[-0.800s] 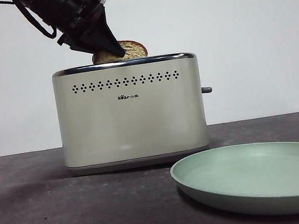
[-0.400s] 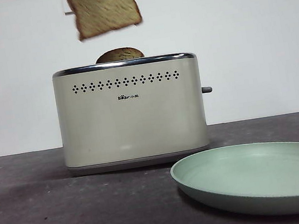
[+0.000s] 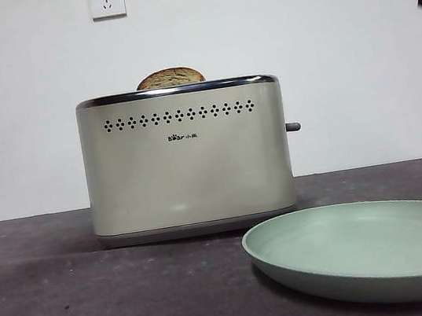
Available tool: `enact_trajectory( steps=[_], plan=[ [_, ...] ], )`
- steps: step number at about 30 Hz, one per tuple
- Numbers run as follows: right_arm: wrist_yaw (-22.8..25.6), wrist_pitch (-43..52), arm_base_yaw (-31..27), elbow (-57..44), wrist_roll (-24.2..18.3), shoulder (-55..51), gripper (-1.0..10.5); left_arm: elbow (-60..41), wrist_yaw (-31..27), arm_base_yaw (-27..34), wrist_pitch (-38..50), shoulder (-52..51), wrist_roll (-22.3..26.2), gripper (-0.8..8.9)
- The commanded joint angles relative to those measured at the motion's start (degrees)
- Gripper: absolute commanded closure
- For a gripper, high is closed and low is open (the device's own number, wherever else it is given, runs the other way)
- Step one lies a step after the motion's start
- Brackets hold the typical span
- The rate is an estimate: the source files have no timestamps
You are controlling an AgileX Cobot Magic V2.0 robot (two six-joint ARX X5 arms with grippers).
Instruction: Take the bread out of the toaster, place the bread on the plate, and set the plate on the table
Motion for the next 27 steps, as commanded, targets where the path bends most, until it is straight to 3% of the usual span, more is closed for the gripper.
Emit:
enact_trajectory(
  steps=[1, 15, 27],
  plan=[
    [-0.2, 0.7, 0.2, 1.0, 0.6, 3.6, 6.0, -1.8, -0.1, -0.2, -0.7, -1.2, -0.3, 8.09],
    [-3.0, 13.7, 0.2, -7.6, 2.0, 18.5, 6.2, -24.5, -0.1, -0.2, 0.0, -18.1, -6.3, 8.09],
    [-3.0, 19.3, 0.1, -9.4, 2.1, 29.7, 7.1, -25.9, -0.1, -0.3, -1.3, -21.5, -8.1, 8.09]
  ],
)
